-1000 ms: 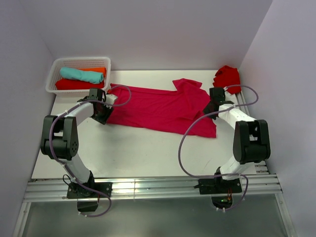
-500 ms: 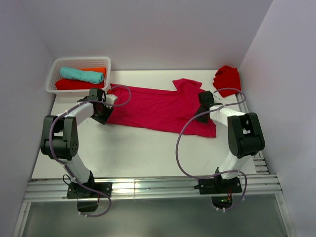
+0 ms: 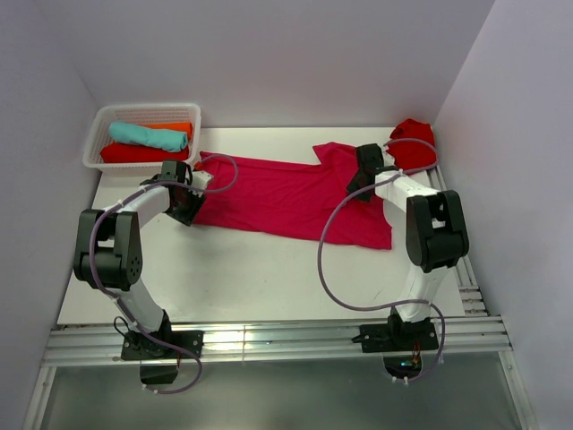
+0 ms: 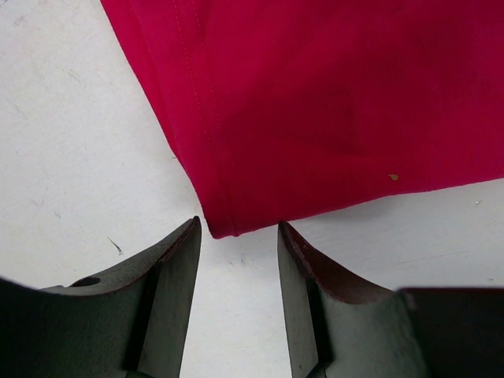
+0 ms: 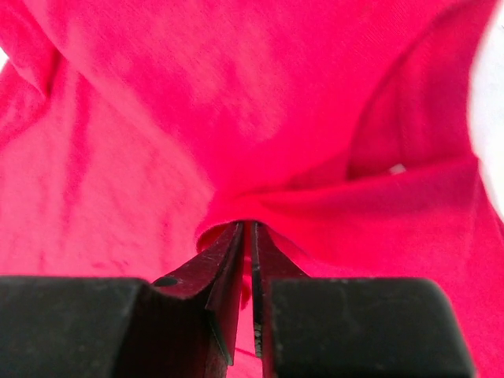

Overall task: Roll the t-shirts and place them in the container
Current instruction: Fold the tshirt

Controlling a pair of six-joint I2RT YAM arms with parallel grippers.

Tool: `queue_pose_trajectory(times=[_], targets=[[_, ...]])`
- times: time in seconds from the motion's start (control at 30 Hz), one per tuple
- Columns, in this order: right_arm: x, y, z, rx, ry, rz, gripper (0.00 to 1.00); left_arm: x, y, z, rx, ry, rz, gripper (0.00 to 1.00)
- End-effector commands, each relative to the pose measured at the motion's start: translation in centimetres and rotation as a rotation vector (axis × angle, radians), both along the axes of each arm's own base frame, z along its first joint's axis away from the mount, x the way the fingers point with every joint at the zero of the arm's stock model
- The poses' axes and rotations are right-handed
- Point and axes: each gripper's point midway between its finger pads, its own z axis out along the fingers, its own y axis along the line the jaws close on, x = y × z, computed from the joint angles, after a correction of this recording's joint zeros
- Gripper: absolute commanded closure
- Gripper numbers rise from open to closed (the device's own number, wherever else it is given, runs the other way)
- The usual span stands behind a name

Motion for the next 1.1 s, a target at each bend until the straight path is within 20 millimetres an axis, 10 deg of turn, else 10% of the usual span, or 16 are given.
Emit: queue_pose_trajectory(times=[0.0, 0.5, 1.07], targets=[[1.5, 0.8, 0.2, 0.008, -0.004, 0.026, 0.83, 0.4, -0.4, 0.8, -0.010, -0.022, -0.021, 0.51], [3.8, 0.6, 0.3, -0.026, 0.009, 0.023, 0.61, 0.5, -0.4, 0.7, -0.010, -0.015, -0.024, 0.51], [1.5, -2.5, 7.1, -0.124, -0.094, -0.054, 0.46, 1.0, -0.9, 3.6, -0.054, -0.087, -0.037, 0.34]])
